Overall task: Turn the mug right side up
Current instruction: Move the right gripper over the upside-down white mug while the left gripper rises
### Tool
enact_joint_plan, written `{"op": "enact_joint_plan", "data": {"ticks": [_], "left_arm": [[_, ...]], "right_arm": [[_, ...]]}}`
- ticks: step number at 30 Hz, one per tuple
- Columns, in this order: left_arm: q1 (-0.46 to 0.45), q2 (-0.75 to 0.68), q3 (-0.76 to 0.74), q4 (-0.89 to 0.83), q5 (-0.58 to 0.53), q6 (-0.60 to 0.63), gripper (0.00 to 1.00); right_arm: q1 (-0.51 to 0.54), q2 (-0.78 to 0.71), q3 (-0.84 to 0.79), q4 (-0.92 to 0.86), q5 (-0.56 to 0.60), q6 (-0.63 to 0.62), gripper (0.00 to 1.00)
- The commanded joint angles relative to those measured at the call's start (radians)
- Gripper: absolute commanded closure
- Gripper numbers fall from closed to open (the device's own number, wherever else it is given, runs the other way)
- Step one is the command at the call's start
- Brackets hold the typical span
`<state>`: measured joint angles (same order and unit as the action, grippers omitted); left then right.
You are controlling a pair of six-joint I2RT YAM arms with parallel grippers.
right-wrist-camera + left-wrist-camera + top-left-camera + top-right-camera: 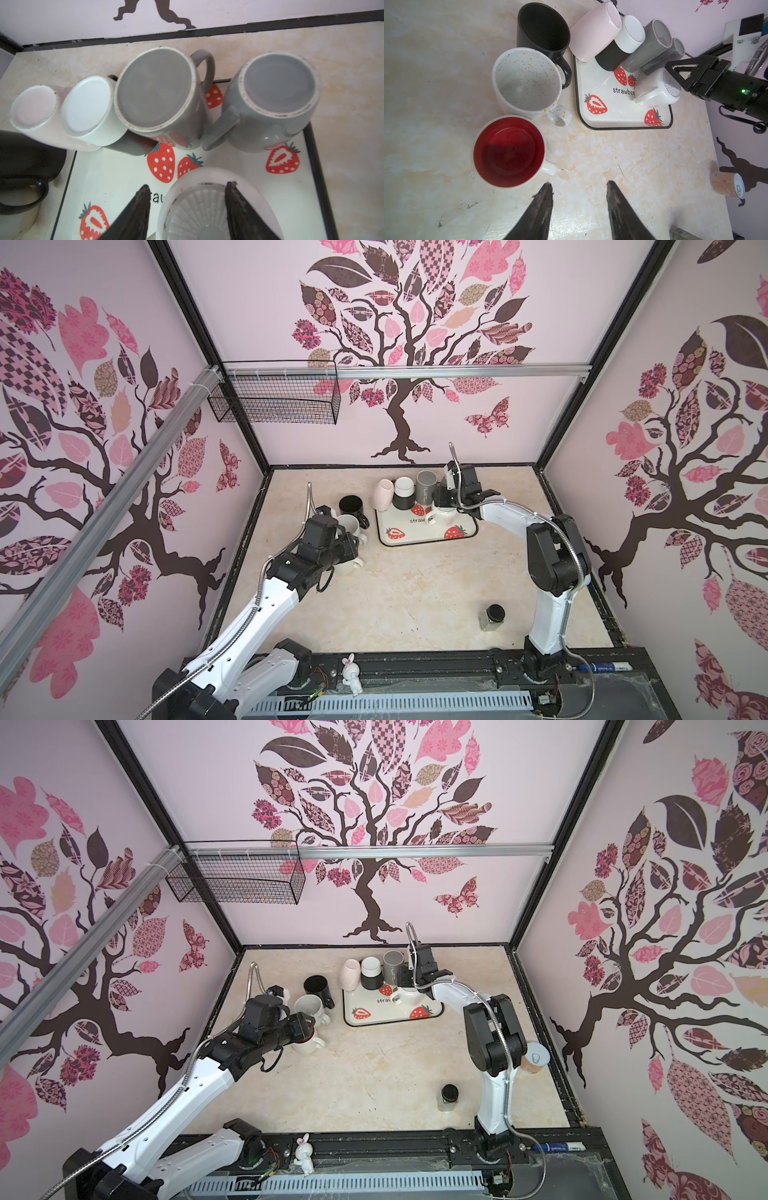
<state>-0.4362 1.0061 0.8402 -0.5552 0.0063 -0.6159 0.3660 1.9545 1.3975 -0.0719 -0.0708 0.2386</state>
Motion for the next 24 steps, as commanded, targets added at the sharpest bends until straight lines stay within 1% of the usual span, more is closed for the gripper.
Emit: {"op": "enact_joint_plan", "data": {"ticks": [1, 5, 11, 13, 16, 20, 22, 24], "left_arm": [[0.005, 0.002, -0.018, 0.036, 0.038, 0.040, 0.55], [0.005, 0.007, -0.009, 0.053, 0.100, 0.083, 0.55], [-0.010, 0.028, 0.022, 0.069, 0.125, 0.117, 0.55], [-0.030, 0.041, 0.039, 0.062, 0.102, 0.126, 0.55], [-0.090, 0.081, 0.068, 0.057, 0.023, 0.139, 0.55], [-0.150, 0.175, 0.124, 0.053, -0.002, 0.131, 0.54], [-0.189, 0.239, 0.167, 0.037, -0.035, 0.127, 0.54], [-0.233, 0.299, 0.215, 0.022, -0.073, 0.130, 0.53]], "right_arm": [[0.050, 0.000, -0.071, -0.169, -0.086, -0.004, 0.42], [0.095, -0.039, -0.101, -0.163, -0.113, -0.014, 0.42], [0.111, -0.123, -0.119, -0.148, -0.160, -0.008, 0.42], [0.111, -0.157, -0.112, -0.158, -0.154, -0.020, 0.40], [0.111, -0.222, -0.106, -0.165, -0.139, -0.039, 0.37], [0.102, -0.310, -0.155, -0.136, -0.125, -0.040, 0.33], [0.071, -0.358, -0.212, -0.107, -0.151, -0.015, 0.33], [0.017, -0.402, -0.290, -0.057, -0.217, 0.034, 0.33]]}}
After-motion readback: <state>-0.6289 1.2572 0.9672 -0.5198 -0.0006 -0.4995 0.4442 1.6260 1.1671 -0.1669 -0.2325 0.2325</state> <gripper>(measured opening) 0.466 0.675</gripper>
